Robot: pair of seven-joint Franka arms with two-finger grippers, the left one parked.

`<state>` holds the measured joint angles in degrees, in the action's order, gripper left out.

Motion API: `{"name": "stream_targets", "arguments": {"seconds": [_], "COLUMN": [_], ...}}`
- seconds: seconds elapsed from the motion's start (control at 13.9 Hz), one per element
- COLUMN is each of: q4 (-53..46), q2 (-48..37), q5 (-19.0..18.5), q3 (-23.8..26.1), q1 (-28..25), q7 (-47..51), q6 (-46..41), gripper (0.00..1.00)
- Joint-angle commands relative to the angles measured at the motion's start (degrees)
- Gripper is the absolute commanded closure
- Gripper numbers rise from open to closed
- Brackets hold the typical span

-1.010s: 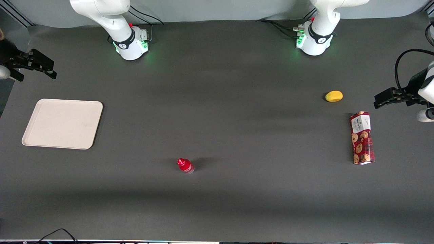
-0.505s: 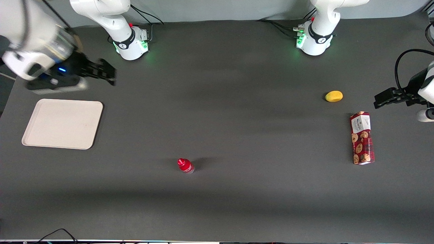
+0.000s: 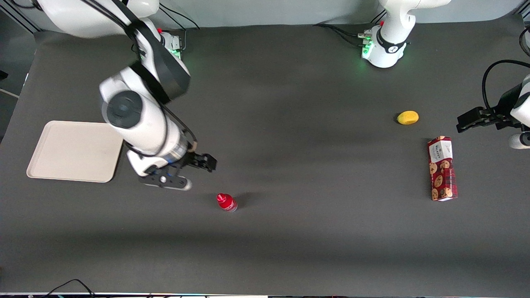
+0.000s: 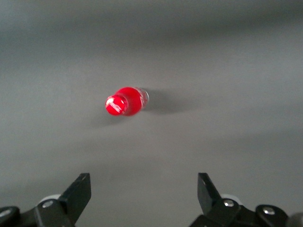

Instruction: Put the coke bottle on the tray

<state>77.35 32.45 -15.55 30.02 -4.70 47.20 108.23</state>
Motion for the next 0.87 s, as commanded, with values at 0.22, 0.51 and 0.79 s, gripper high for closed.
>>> {"name": "stream_targets", "arguments": {"seconds": [0.22, 0.51, 0.79], "q4": [-9.5, -11.7, -11.7], "q2": [13.9, 18.7, 18.9], "q5": [-14.0, -25.3, -26.5], "q3": [2.0, 2.0, 1.3], "q1": [-4.7, -5.2, -5.2], "q7": [10.8, 12.0, 11.5], "q6": [7.1, 8.3, 8.3], "gripper": [0.00, 0.00, 0.05]}}
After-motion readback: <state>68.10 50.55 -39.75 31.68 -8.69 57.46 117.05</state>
